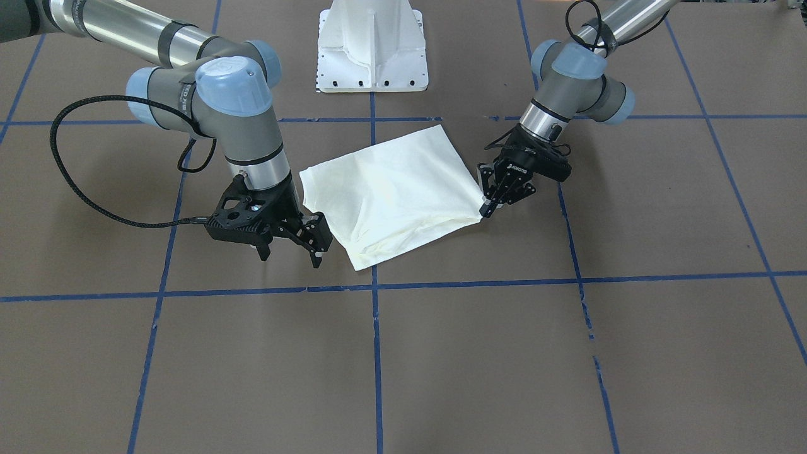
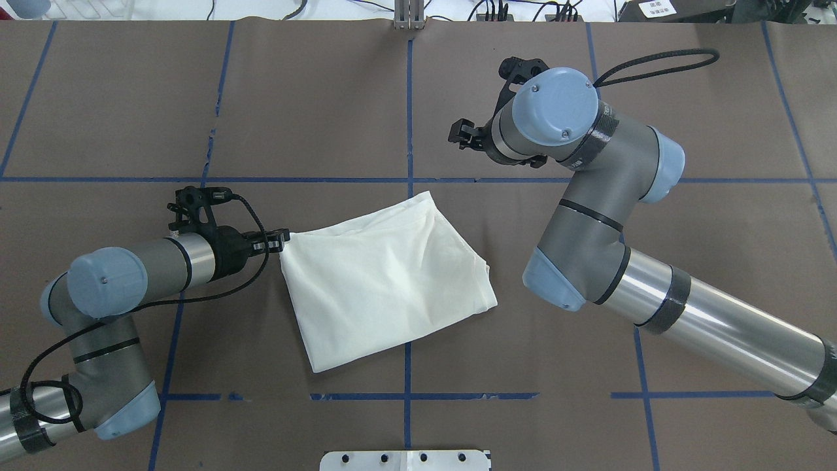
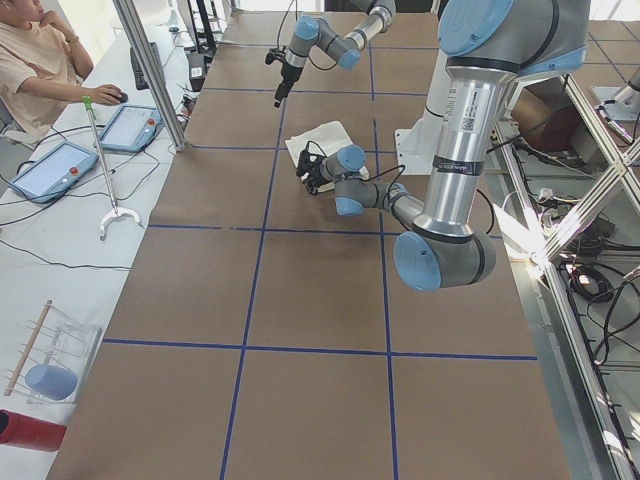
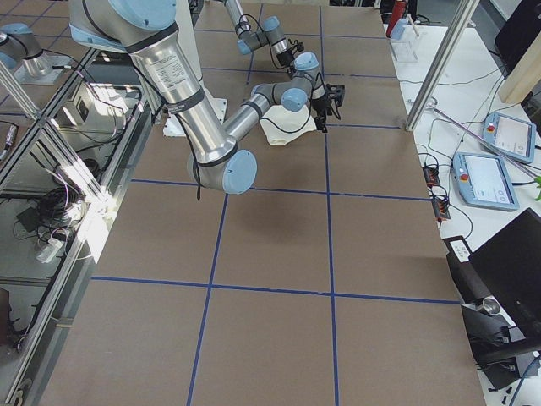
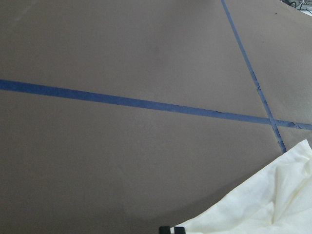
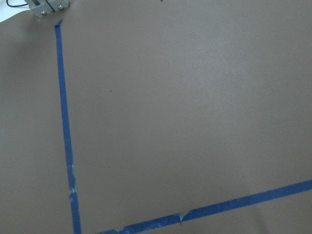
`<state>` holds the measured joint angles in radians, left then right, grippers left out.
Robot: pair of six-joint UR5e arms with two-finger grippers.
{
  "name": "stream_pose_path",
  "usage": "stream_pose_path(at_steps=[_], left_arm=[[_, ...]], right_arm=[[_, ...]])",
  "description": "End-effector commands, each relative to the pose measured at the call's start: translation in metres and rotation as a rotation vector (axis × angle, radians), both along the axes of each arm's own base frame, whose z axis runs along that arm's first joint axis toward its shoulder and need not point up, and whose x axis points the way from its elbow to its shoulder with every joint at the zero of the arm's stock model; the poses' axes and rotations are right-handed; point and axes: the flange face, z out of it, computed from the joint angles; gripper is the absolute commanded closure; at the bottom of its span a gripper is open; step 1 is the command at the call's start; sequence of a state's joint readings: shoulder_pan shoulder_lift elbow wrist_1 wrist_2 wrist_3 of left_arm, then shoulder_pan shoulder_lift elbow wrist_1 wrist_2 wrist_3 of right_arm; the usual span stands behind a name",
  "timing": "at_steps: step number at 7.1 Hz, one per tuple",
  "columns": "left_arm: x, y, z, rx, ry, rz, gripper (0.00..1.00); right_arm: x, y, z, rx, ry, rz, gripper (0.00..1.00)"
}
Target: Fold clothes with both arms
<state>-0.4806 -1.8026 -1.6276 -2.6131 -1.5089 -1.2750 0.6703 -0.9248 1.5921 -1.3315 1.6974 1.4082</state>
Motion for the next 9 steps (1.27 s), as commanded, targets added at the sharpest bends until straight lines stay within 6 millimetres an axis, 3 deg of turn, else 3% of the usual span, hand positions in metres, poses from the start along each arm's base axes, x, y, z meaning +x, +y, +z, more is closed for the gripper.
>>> stream_pose_path(at_steps=[1,2,3,4,5,6,7,8,9], left_arm=[[-0.008,-0.002,-0.008,0.006,-0.002,0.019,0.0],[-0.038,-0.025,-0.017,0.02,-0.045,0.074,0.0],[-0.07,-0.035,-0.02,0.063,-0.125,0.107,0.0],[-0.107,-0.042,-0.026,0.129,-0.229,0.135,0.0],[-0.145,-0.057,-0.036,0.173,-0.335,0.173,0.0],[-0.194,-0.072,-0.036,0.245,-0.448,0.215,0.0],[-0.256,-0.094,-0.025,0.336,-0.562,0.268,0.0],[-0.317,-0.111,-0.004,0.375,-0.665,0.311,0.0],[-0.377,-0.114,0.018,0.387,-0.722,0.312,0.0]], right_arm=[[0.0,0.0,0.001,0.03,0.021,-0.032,0.0],[0.003,-0.002,0.001,0.039,0.03,-0.042,0.0],[0.012,-0.009,0.003,0.037,0.038,-0.056,0.0],[0.028,-0.021,0.007,0.038,0.085,-0.095,0.0],[0.059,-0.039,0.011,0.042,0.139,-0.137,0.0],[0.117,-0.067,0.026,0.055,0.174,-0.215,0.0],[0.207,-0.084,0.07,0.094,0.215,-0.317,0.0],[0.302,-0.085,0.143,0.145,0.278,-0.425,0.0],[0.383,-0.079,0.2,0.181,0.332,-0.489,0.0]])
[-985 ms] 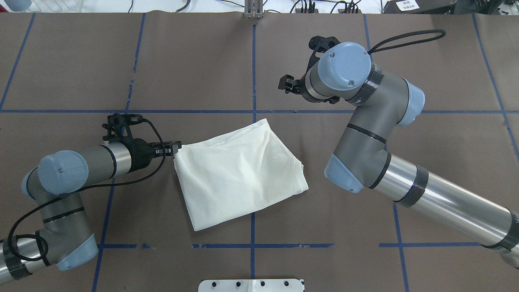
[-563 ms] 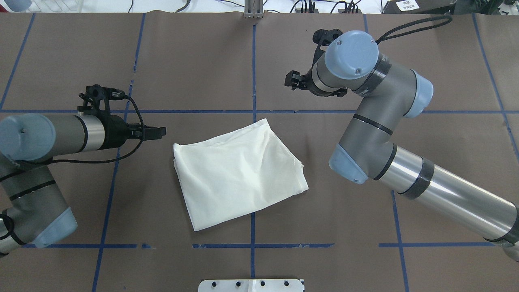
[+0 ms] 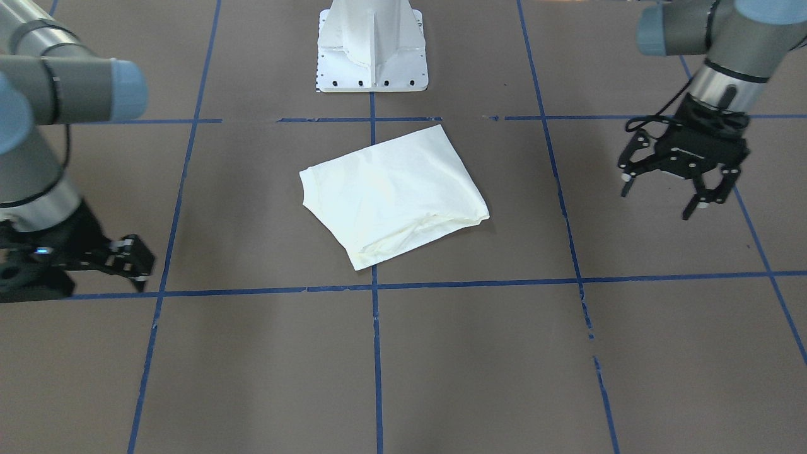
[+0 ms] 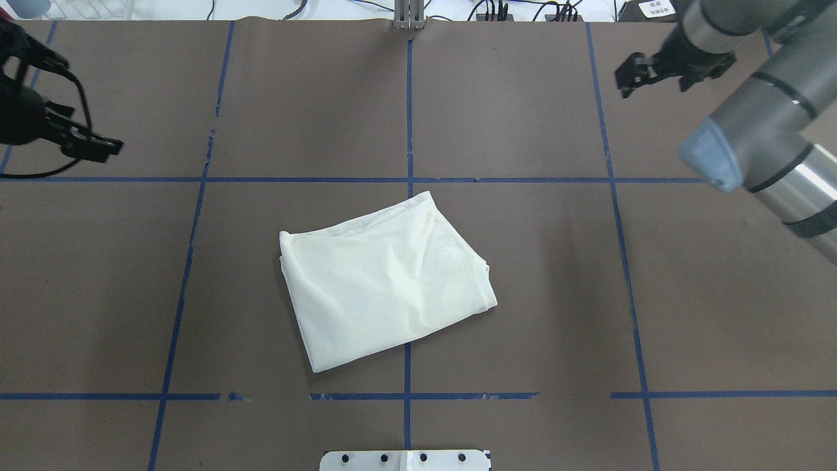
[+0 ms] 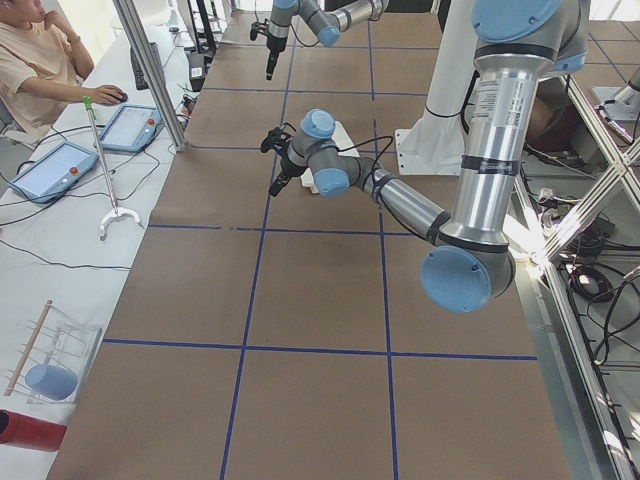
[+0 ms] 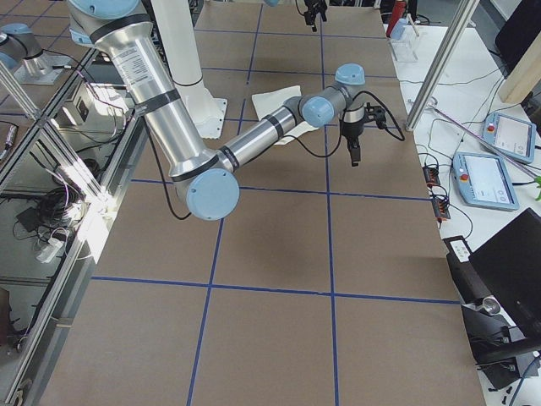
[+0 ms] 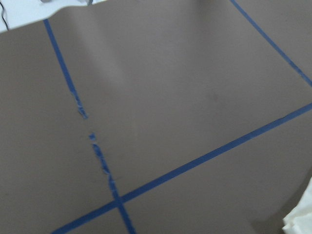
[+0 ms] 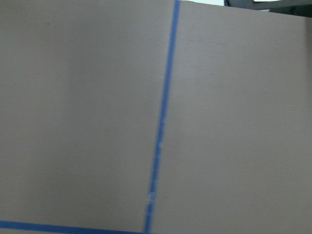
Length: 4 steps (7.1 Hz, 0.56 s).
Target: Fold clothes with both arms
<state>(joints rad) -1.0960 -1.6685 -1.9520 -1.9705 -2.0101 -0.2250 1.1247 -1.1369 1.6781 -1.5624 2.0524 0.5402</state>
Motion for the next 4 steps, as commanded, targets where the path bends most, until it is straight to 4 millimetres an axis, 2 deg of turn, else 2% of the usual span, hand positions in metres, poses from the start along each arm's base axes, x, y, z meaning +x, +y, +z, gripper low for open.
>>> stream_pose_path(at_steps=[1,2,3,4], left_arm=[[-0.124,-0.006,0.039,0.033,-0.112,0.025,0.0],[-0.165,-0.006,0.054,-0.033,-0.143,0.019,0.0],[-0.178,-0.002,0.075,-0.178,-0.133,0.015,0.0],[-0.189,-0.006,0.119,-0.322,-0.106,0.015,0.0]], right_arm=[[0.174,0.021,0.122,0.044,0.042,-0.144,0.0],[0.225,0.056,0.181,-0.009,-0.024,-0.153,0.0],[0.239,0.127,0.262,-0.145,-0.038,-0.144,0.0],[0.244,0.16,0.292,-0.202,-0.036,-0.142,0.0]])
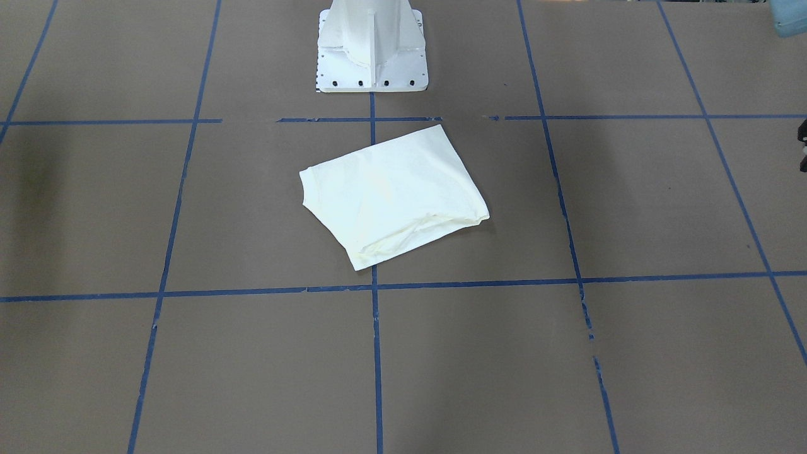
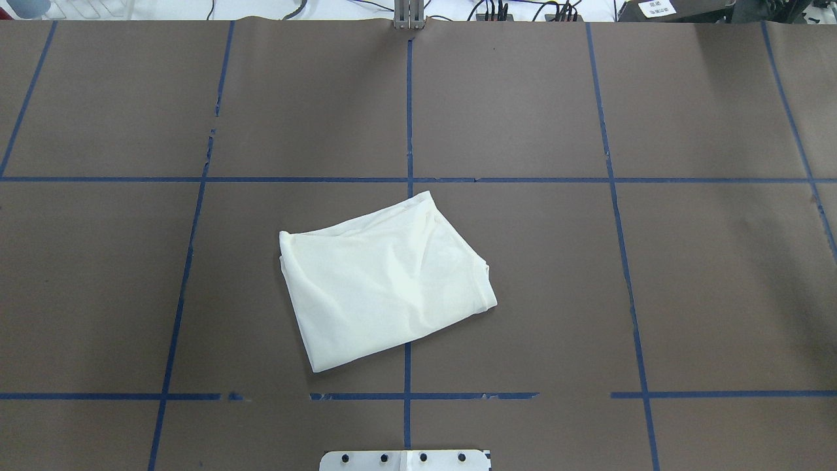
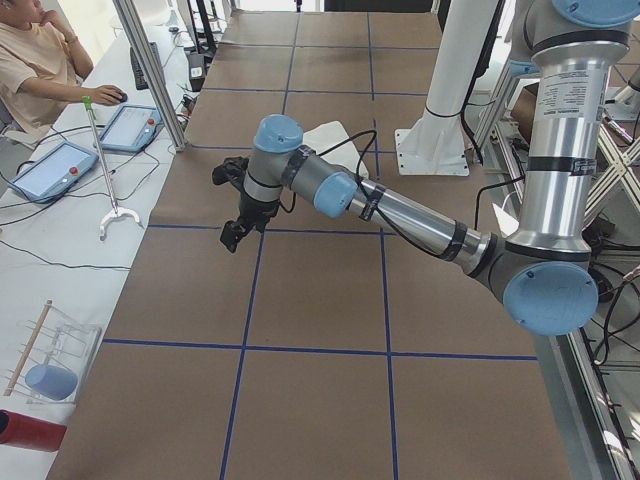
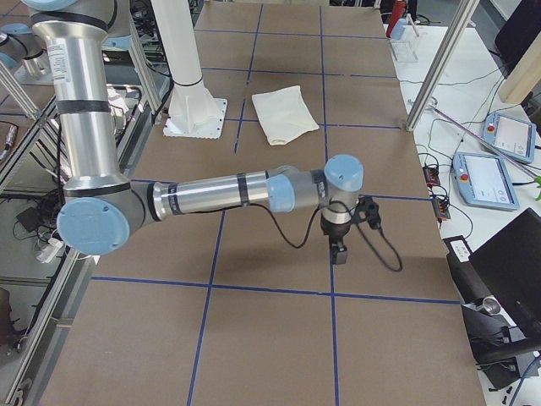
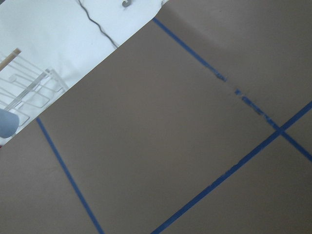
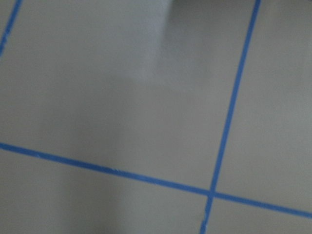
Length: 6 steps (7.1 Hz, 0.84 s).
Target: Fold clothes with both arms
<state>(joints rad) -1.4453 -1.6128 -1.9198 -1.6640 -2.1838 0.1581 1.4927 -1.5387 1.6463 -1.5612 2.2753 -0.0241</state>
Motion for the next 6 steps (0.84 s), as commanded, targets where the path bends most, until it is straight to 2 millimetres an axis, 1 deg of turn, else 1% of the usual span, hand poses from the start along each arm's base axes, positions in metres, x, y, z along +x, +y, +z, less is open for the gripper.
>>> stream_pose_path(at_steps=[1,2,3,4,5,6], left_arm=[[-0.055,-0.001,0.071,-0.203,0.029,-0.08,0.0],[-0.06,0.007,0.096,-0.26,0.039,-0.088,0.0],[-0.054,0.024,0.136,-0.35,0.121,-0.065,0.0],[-0.053,0.051,0.158,-0.405,0.165,-0.062,0.0],[-0.054,0.066,0.172,-0.437,0.167,-0.066,0.0],[-0.053,0.068,0.174,-0.451,0.168,-0.071,0.0]], right_arm=[[0.036,0.068,0.058,-0.04,-0.02,0.043,0.0],[0.057,0.071,0.05,-0.041,-0.03,0.095,0.0],[0.057,0.075,0.032,-0.087,-0.02,0.097,0.0],[0.057,0.081,0.015,-0.11,-0.016,0.098,0.0],[0.057,0.085,0.018,-0.116,-0.016,0.098,0.0],[0.057,0.085,0.019,-0.116,-0.019,0.096,0.0]])
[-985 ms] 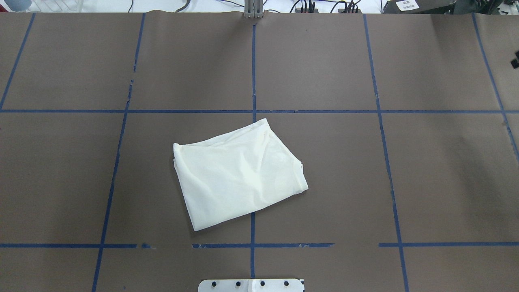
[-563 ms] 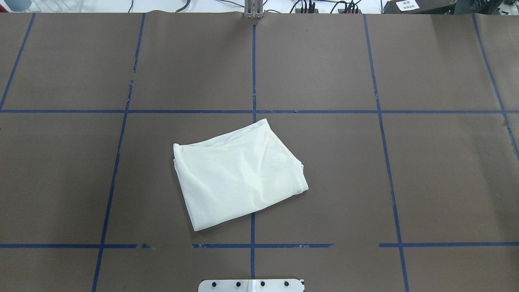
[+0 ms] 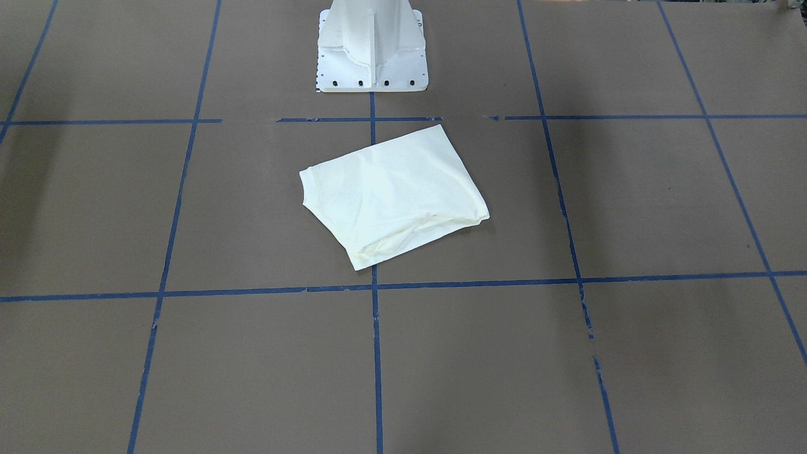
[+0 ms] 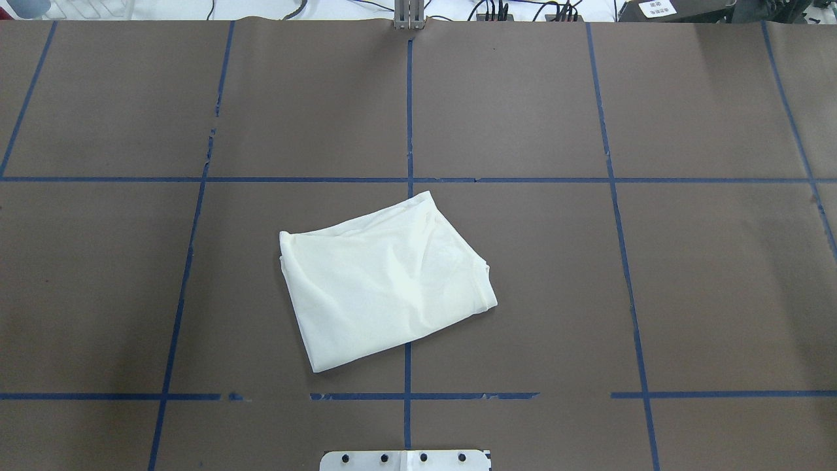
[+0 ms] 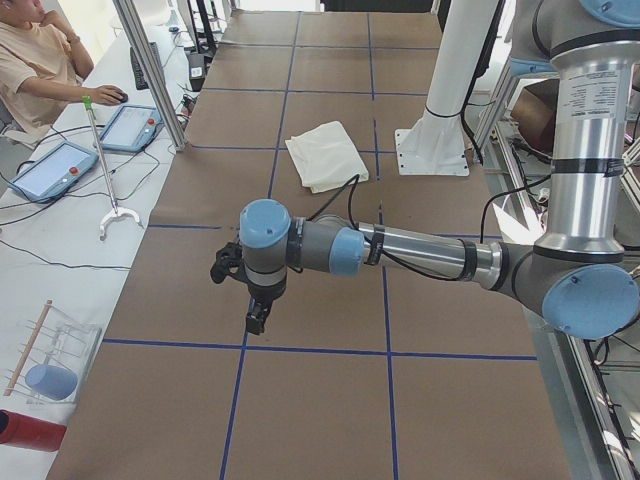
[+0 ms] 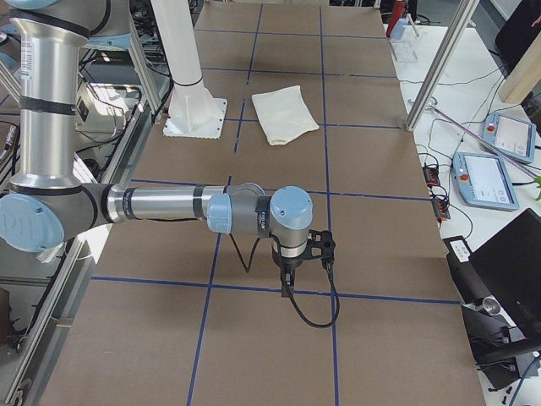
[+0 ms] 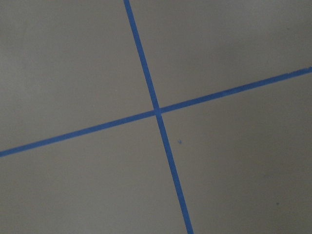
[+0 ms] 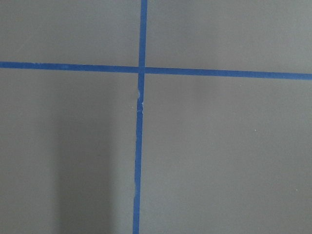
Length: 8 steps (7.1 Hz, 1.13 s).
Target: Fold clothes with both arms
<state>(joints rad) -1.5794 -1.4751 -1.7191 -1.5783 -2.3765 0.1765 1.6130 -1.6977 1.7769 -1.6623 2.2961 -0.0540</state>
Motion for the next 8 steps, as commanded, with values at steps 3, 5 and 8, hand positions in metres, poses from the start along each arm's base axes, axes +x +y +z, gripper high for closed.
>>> stream_pose_path(at_steps=[3,5,8], left_arm=[[0.002,0.008,0.011,-0.024,0.007,0.002,0.0],[0.002,0.003,-0.001,0.026,0.007,0.003,0.0],[0.002,0.005,0.001,0.026,0.004,0.003,0.0]], right_arm=[[0.0,0.003,0.002,-0.01,-0.002,0.0,0.0],[0.0,0.005,0.004,-0.013,-0.001,0.0,0.0],[0.0,0.005,0.003,-0.014,-0.005,0.001,0.0]])
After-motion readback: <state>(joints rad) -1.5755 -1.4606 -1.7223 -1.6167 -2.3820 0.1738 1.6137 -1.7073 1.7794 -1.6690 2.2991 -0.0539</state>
